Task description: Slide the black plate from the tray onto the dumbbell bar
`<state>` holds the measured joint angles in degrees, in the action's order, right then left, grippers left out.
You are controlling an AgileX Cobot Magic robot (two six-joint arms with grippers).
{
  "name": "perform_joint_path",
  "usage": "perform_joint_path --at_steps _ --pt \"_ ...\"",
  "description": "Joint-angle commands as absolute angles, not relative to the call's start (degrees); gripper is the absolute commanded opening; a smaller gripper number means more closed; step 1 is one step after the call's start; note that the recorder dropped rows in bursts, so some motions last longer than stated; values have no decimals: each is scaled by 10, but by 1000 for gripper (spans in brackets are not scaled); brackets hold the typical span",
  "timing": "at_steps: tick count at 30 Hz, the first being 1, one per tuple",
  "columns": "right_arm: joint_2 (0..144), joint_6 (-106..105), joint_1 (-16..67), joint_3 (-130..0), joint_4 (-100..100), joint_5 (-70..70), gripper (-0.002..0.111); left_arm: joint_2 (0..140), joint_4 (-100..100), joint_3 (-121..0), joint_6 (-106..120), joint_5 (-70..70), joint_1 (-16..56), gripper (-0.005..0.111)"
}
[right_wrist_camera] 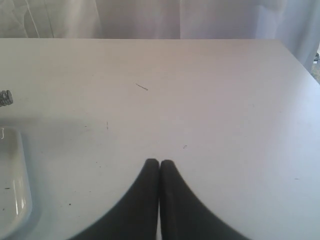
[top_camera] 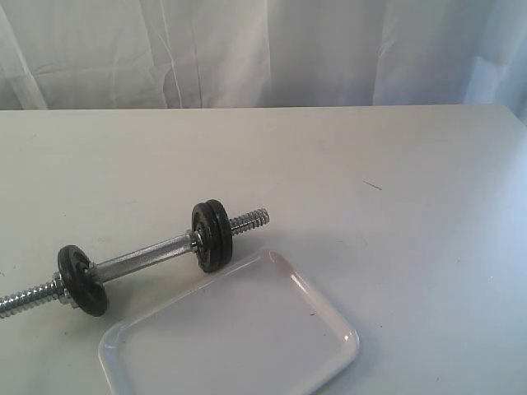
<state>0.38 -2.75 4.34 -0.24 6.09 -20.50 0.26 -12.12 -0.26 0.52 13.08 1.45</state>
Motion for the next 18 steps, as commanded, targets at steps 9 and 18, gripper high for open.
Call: perform_joint_path --at_steps 9,18 --pt "0 -32 39 0 59 -202 0 0 -109 0 0 124 13 0" --pt "0 -32 39 0 59 -202 0 0 -102 0 0 124 13 0"
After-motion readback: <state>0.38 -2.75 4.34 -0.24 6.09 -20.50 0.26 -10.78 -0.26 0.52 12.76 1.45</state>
